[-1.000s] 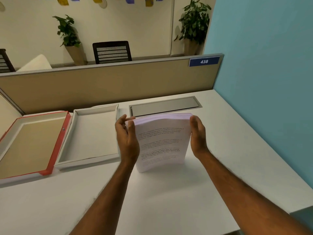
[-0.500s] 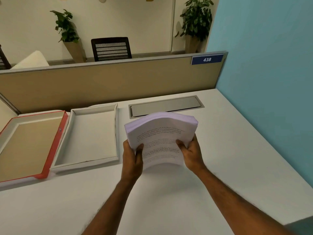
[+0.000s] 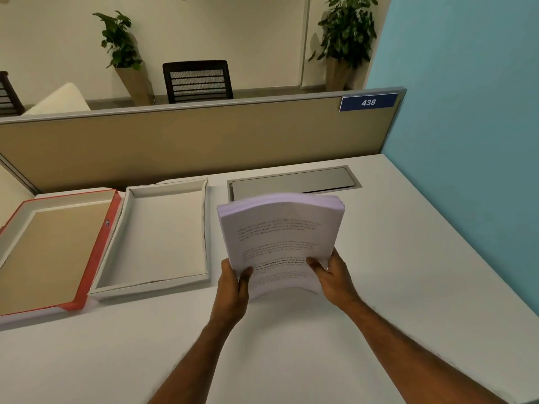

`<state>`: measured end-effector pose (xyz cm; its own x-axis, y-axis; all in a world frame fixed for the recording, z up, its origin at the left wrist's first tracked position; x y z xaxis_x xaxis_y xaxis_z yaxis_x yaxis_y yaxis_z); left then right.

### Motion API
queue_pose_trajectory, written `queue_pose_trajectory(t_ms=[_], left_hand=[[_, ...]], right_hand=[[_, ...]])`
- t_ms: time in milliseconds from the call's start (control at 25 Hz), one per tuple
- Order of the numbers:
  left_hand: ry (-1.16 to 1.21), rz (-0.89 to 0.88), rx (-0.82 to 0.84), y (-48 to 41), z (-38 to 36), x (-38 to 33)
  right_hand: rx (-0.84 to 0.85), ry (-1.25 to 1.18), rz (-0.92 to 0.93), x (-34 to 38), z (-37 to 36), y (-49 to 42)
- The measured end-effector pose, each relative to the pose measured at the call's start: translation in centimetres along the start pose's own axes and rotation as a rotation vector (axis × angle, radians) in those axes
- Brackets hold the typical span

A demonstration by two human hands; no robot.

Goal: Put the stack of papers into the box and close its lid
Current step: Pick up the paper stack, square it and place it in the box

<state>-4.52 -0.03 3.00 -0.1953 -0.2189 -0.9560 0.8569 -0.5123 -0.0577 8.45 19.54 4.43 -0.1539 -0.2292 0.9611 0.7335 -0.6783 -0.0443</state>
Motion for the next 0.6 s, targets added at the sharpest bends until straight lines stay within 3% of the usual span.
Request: queue_pose_trajectory(t_ms=[440, 600], left_hand=[[-0.05, 0.108, -0.034, -6.3, 5.0, -3.2], [-0.175, 0.16, -0.056, -6.1, 6.8, -1.8]], right_hand=[[0.037, 0.034, -0.057, 5.4, -2.1, -4.5], [0.058, 0.125, -0.081, 5.8, -4.5, -4.6]])
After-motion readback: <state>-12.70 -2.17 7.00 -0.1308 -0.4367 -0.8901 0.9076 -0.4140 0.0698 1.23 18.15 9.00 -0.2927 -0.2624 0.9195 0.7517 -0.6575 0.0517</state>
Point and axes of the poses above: each hand's wrist, its own y-axis away from the middle knuckle, its own z-axis out of the back of the hand, x = y × z, the point moved 2 cm from there along -y, towards the middle knuckle, and after that the axes turned 4 degrees about z, right-handed, at the moved point
